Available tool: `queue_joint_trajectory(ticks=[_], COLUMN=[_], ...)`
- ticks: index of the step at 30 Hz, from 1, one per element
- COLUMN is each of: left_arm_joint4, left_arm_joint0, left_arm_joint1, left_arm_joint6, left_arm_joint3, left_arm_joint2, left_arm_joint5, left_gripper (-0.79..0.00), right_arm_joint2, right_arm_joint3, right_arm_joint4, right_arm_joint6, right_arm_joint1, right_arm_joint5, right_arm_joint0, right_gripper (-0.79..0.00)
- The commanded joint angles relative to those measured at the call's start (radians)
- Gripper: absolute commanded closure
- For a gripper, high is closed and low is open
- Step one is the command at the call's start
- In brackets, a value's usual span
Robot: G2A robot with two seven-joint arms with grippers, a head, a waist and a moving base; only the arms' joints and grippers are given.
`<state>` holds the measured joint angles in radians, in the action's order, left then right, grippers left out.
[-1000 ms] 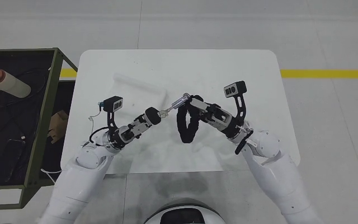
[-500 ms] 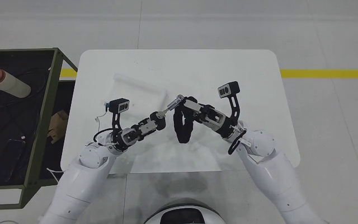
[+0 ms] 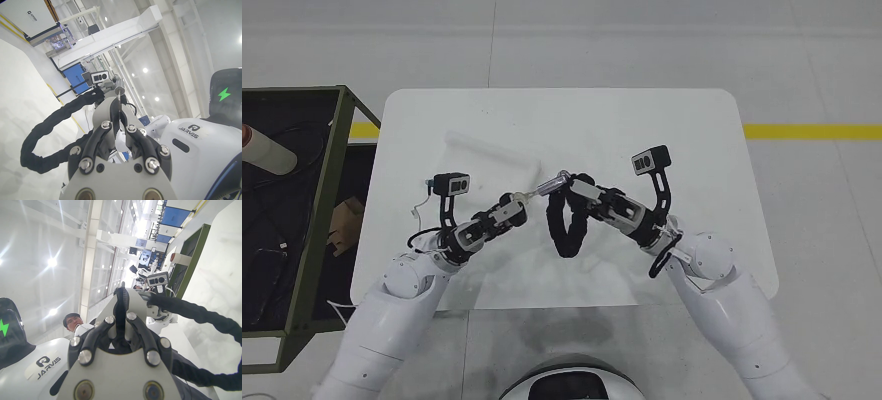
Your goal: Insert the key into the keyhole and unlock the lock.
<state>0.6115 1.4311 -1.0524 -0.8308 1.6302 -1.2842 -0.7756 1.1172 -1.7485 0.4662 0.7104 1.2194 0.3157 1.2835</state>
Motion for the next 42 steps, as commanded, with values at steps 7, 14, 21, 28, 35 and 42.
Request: queue_joint_trajectory(ticks=[7,14,21,28,35,42], left_arm_joint4=[-0.001,0.021,0.027,0.021,0.026,0.041], left_arm_joint0=[0.002,0.013,0.014,0.017,0.021,0.022], left_arm_joint1=[-0.004,-0.004,-0.007,-0.008,-0.007,-0.005], left_arm_joint6=[-0.020,-0.049,-0.058,-0.066,-0.087,-0.130], left_arm_joint3=[0.004,0.006,0.012,0.009,0.008,-0.003], left_arm_joint2=[0.007,-0.003,0.000,0.001,-0.006,-0.014], left_arm_joint5=[0.013,-0.008,-0.008,-0.001,-0.001,0.005], left_gripper=[0.000,0.000,0.000,0.000,0.000,0.000], right_arm_joint2=[-0.003,-0.008,-0.009,0.000,-0.003,-0.012], right_arm_joint3=[-0.005,0.004,0.022,0.015,0.018,0.027], right_arm_joint4=[-0.049,-0.030,0.011,0.006,-0.001,-0.015], right_arm_joint6=[0.001,0.011,0.010,0.026,0.029,0.026], right_arm_joint1=[0.001,0.002,0.006,0.004,0.004,0.006], right_arm_joint5=[0.014,0.004,0.017,0.010,0.007,0.006], right_arm_joint0=[0.004,0.006,0.005,0.012,0.013,0.005], right_gripper=[0.000,0.000,0.000,0.000,0.000,0.000])
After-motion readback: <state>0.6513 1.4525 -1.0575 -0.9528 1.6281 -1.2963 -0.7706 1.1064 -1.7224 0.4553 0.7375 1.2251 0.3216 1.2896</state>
